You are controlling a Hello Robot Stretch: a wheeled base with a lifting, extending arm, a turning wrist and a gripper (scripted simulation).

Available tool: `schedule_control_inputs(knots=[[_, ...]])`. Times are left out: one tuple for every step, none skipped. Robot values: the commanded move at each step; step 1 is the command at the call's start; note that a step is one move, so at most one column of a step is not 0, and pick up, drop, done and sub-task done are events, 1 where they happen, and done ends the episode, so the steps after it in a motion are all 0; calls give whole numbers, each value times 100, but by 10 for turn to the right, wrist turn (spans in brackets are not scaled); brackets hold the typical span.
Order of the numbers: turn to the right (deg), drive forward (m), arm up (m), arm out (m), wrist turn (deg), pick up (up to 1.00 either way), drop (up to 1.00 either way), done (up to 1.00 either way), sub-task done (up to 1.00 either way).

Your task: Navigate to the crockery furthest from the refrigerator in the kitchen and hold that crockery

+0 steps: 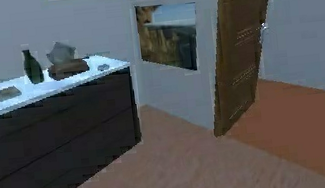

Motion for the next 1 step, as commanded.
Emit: schedule_control_inputs(knots=[[-450, 0, 0, 0, 0, 0, 0, 0, 0]])
